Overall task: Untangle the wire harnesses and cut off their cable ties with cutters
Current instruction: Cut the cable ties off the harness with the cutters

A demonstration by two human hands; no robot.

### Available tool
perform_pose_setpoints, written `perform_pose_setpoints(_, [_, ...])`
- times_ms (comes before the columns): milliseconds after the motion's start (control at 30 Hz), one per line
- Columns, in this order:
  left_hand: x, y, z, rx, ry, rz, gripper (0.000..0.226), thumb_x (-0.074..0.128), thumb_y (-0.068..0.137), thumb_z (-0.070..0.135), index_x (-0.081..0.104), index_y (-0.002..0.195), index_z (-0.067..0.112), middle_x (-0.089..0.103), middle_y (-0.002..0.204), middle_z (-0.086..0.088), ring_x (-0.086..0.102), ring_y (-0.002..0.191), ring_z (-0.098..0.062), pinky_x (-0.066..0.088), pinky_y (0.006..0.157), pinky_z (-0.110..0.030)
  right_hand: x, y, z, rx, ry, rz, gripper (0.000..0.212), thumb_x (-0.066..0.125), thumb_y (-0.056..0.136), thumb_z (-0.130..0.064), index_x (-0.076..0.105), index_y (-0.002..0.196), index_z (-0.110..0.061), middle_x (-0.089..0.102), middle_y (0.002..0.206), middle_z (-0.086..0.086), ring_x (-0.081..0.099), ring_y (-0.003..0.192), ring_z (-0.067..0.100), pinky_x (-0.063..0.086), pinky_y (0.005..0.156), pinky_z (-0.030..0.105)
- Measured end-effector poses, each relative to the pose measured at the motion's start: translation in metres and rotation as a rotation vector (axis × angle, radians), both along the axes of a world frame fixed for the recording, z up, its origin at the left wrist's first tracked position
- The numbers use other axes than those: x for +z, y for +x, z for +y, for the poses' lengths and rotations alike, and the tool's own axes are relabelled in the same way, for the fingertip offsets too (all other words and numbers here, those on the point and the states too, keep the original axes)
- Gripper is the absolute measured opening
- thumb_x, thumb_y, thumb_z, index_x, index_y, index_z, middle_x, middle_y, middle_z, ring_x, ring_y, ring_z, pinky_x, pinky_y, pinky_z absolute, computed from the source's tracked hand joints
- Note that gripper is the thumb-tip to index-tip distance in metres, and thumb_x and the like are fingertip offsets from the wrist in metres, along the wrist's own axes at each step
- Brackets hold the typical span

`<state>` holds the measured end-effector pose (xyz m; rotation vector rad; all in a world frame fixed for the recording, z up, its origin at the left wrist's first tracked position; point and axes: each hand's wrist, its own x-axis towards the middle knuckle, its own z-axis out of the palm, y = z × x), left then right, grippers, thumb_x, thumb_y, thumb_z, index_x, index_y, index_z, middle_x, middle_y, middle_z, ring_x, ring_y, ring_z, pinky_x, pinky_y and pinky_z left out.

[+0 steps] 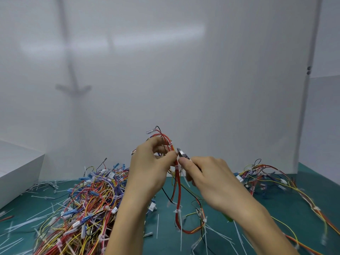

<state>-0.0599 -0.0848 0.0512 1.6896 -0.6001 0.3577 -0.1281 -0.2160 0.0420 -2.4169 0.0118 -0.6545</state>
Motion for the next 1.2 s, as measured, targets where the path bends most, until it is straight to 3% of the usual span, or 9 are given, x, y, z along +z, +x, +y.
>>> perform_pose_setpoints(133, [0.0,0.002,0.002,-0.036,-0.07,0.074,0.016,0.072,0.084,0.008,0.068,0.091,0.021,0.073,0.07,0.005,0.071,0.061,-0.011,0.06,0.067,-0.035,0.004,0.0,-0.003,0.053,0.18,-0.028,0.055,0.035,0.094,-0.062,0.061,0.069,-0.021,0.06,0.058,-0.002,0.058,0.058,0.015,0.051,0.067,0.039])
perform_pose_setpoints(300, [0.0,0.0,0.004,-0.115,-0.154,0.19,0.014,0.072,0.085,0.01,0.069,0.096,0.019,0.078,0.081,0.005,0.072,0.066,-0.009,0.053,0.055,-0.015,0.005,0.003,-0.015,0.066,0.372,-0.054,0.051,0.04,0.096,-0.057,0.066,0.075,-0.018,0.066,0.063,0.0,0.064,0.062,0.015,0.057,0.075,0.048])
perform_pose_setpoints(467, [0.001,0.0,0.006,-0.11,-0.191,0.229,0.014,0.072,0.085,0.01,0.07,0.093,0.02,0.077,0.08,0.005,0.072,0.065,-0.009,0.052,0.053,-0.014,0.005,0.003,-0.018,0.072,0.397,-0.051,0.048,0.043,0.096,-0.055,0.067,0.076,-0.018,0.066,0.062,-0.001,0.064,0.062,0.015,0.058,0.076,0.048])
perform_pose_setpoints(700, [-0.005,0.004,0.004,-0.059,-0.15,0.254,0.014,0.073,0.085,0.009,0.067,0.096,0.014,0.076,0.074,0.0,0.071,0.061,-0.01,0.054,0.053,-0.018,0.002,0.003,-0.014,0.047,0.272,0.004,0.046,0.043,0.096,-0.057,0.066,0.075,-0.023,0.068,0.067,0.0,0.065,0.065,0.015,0.056,0.075,0.043])
perform_pose_setpoints(900, [-0.004,0.004,0.002,-0.066,-0.217,0.29,0.007,0.069,0.087,0.002,0.066,0.087,0.008,0.075,0.072,-0.009,0.072,0.062,-0.016,0.058,0.057,-0.02,0.0,0.0,-0.018,0.113,0.198,0.196,0.015,0.061,0.09,-0.026,0.069,0.08,-0.018,0.068,0.068,-0.001,0.062,0.063,0.009,0.058,0.075,0.041])
perform_pose_setpoints(1100, [-0.004,0.004,0.002,-0.086,-0.329,0.296,0.011,0.067,0.091,0.01,0.069,0.09,-0.001,0.075,0.07,-0.008,0.074,0.062,-0.018,0.056,0.056,-0.018,0.0,0.003,-0.01,0.107,0.254,0.097,0.02,0.074,0.084,-0.033,0.069,0.08,-0.014,0.065,0.065,0.0,0.057,0.059,0.01,0.055,0.069,0.039])
perform_pose_setpoints(1200, [-0.005,0.006,0.002,-0.06,-0.348,0.334,0.017,0.066,0.093,0.016,0.068,0.09,0.0,0.074,0.07,-0.006,0.074,0.062,-0.022,0.056,0.052,-0.019,-0.002,0.005,-0.009,0.101,0.327,0.023,0.017,0.074,0.084,-0.031,0.069,0.079,-0.016,0.06,0.058,-0.007,0.054,0.056,0.007,0.05,0.06,0.031])
